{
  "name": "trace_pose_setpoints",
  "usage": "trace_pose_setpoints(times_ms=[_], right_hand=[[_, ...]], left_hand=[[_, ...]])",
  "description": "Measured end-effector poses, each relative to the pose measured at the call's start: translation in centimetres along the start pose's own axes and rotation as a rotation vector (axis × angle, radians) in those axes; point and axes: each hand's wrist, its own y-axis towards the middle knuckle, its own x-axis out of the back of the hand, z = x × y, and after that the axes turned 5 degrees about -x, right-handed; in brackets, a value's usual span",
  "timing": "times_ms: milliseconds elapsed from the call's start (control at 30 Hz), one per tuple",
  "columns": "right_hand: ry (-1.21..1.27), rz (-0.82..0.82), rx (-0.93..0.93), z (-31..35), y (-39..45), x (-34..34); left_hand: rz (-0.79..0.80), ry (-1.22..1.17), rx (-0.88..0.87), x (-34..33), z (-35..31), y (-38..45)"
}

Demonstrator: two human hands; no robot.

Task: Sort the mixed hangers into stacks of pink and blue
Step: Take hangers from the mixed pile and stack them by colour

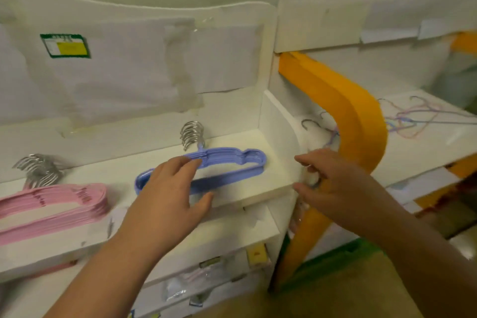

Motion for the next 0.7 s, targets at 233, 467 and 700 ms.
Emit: trace_pose_setpoints(times_ms=[233, 467, 700], right_hand=[[-0.067, -0.039, -0.098, -10.5, -9.4, 8.3], [-0.109, -0.102, -0.288, -20.9, -15.9, 15.0], [-0.122, -0.115, -0.367, -28.2, -16.2, 17.4]], left_hand=[[0.054, -0.020, -0.141, -3.1, -15.5, -1.3], [0.057, -0.116, -0.287, -6.0, -29.4, -1.4], [0.077, -0.113, -0.366, -10.5, -36.4, 3.0]])
